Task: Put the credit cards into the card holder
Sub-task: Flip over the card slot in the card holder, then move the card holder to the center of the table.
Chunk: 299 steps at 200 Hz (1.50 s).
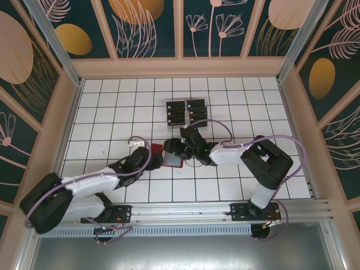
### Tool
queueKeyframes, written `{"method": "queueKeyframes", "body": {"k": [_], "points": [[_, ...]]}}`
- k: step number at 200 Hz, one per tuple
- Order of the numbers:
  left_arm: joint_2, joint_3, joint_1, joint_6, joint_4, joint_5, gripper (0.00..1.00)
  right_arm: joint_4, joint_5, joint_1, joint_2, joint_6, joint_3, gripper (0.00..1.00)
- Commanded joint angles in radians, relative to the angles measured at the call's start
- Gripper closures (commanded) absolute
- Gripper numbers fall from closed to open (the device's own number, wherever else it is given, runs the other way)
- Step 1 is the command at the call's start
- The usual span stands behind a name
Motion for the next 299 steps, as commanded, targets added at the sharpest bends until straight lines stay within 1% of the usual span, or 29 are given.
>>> {"method": "queueKeyframes", "body": {"k": [1, 18, 36, 80, 110, 152, 192, 236, 271, 299], "points": [[-0.159, -0.007, 0.004, -0.088, -0.090, -0.098, 0.02, -0.022, -0.006, 0.016, 0.031, -0.027, 0.068, 0.43], [-0.257, 0.000, 0.004, -0.109, -0.144, -0.135, 0.01, -0.036, -0.012, 0.021, 0.061, -0.033, 0.103, 0.43], [-0.303, 0.012, 0.004, -0.117, -0.183, -0.149, 0.02, -0.047, -0.016, 0.028, 0.097, -0.038, 0.144, 0.43], [-0.280, 0.009, 0.004, -0.136, -0.180, -0.125, 0.02, -0.093, -0.040, 0.032, 0.212, -0.059, 0.238, 0.43], [-0.273, 0.005, 0.003, -0.137, -0.168, -0.120, 0.02, -0.102, -0.063, 0.033, 0.252, -0.062, 0.263, 0.43], [-0.237, 0.007, 0.003, -0.128, -0.149, -0.107, 0.01, -0.120, -0.065, 0.034, 0.212, -0.088, 0.265, 0.43], [-0.165, 0.023, 0.003, -0.119, -0.111, -0.081, 0.01, -0.138, -0.057, 0.033, 0.116, -0.130, 0.231, 0.43], [-0.092, 0.048, 0.004, -0.108, -0.085, -0.068, 0.01, -0.136, -0.037, 0.033, 0.035, -0.146, 0.138, 0.42], [-0.060, 0.066, 0.003, -0.100, -0.084, -0.076, 0.01, -0.094, -0.040, 0.034, 0.035, -0.137, 0.051, 0.42], [-0.042, 0.083, 0.003, -0.096, -0.090, -0.075, 0.01, -0.104, -0.028, 0.030, 0.035, -0.168, -0.004, 0.43]]}}
